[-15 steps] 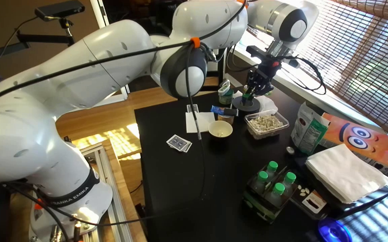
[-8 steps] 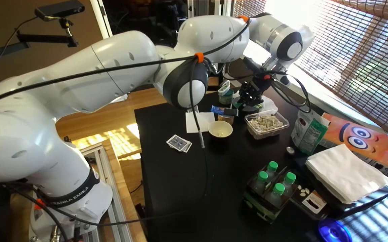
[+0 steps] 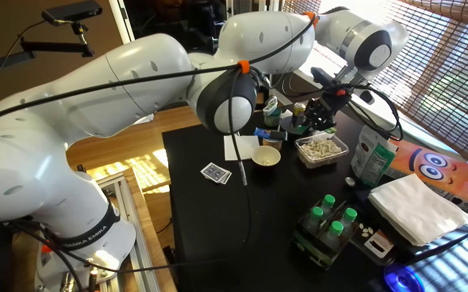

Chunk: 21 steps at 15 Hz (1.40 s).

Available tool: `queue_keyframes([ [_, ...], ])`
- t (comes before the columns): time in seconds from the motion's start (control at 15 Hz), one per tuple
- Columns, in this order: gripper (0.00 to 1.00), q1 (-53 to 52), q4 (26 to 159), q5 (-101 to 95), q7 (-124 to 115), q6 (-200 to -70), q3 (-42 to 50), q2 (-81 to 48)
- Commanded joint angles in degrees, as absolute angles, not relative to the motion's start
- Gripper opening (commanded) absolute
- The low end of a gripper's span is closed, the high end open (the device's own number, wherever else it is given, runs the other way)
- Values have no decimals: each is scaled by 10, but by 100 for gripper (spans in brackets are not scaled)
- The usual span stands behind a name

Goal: Use the green spoon to remove some contents from the clear container then place them back in the container.

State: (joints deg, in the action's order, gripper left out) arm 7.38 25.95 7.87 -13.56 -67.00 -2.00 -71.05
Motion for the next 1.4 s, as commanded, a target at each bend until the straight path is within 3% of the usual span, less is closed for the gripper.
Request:
queue_keyframes([
  [0.0,6,68,265,68,-106,-656,-15,-697],
  [0.93,6,45,259,-24,163,-669,1,-682],
  [1.0,25,44,267,-12,131,-661,-3,-689],
  [1.27,25,46,267,-15,149,-670,-1,-680],
  [1.33,6,41,266,-27,138,-676,10,-683],
])
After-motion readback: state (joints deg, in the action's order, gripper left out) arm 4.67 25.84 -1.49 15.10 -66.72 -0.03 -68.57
